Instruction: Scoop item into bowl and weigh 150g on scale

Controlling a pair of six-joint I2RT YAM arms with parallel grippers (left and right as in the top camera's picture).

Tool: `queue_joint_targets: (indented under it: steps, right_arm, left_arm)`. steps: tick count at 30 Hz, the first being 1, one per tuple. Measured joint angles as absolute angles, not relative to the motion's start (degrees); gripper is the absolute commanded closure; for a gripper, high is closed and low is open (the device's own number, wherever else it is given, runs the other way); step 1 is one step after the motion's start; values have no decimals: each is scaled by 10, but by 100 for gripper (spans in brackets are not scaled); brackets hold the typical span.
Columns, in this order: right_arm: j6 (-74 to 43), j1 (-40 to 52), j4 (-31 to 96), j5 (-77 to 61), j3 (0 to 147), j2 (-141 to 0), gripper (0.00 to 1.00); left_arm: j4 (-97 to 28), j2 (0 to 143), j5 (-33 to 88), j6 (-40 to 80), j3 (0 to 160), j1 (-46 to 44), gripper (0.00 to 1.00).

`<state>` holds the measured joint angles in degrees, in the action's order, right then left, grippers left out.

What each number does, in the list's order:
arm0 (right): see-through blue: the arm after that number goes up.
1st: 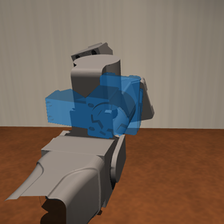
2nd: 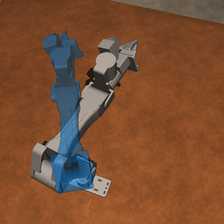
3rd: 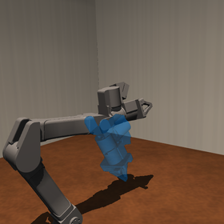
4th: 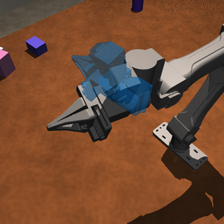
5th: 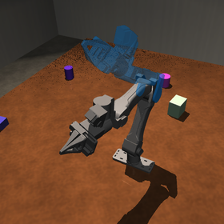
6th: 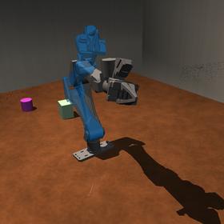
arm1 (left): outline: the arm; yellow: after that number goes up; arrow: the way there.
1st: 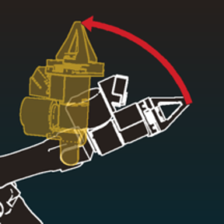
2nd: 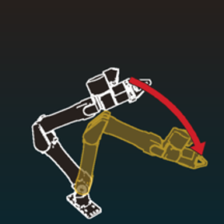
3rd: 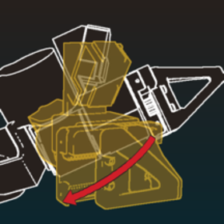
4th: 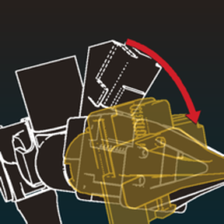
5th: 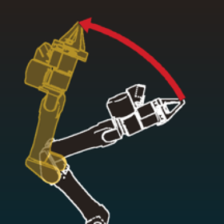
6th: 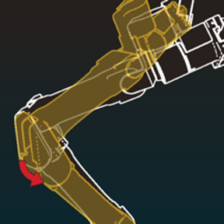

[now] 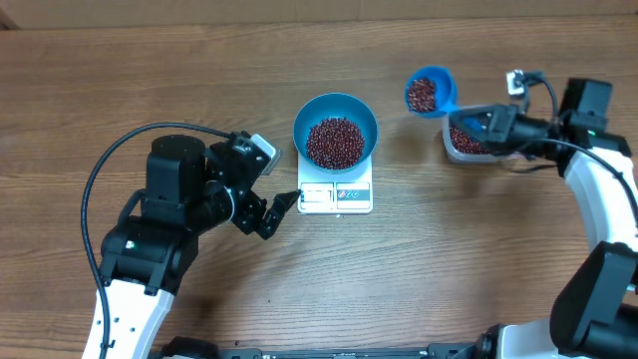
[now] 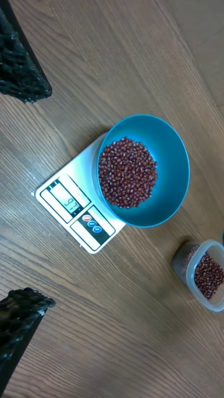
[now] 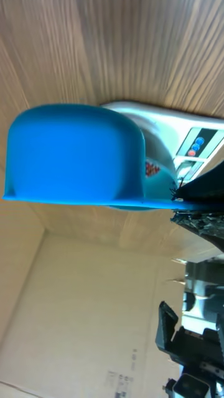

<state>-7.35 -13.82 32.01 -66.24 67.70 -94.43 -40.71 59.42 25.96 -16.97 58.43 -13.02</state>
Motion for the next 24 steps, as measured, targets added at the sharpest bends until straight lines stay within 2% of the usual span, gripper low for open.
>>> queue_joint_targets:
  steps: [8, 15, 24]
  right_arm:
    - [-120, -44, 317, -593, 728, -944, 96]
    - [-144, 50, 331, -480, 776, -944, 96]
    - [-119, 141, 461, -300, 875, -943, 96]
  left_arm:
    - [-407, 594, 260, -170, 584, -130, 1]
    - [-407, 594, 260, -170, 584, -130, 0]
    - [-407, 594, 260, -170, 584, -130, 0]
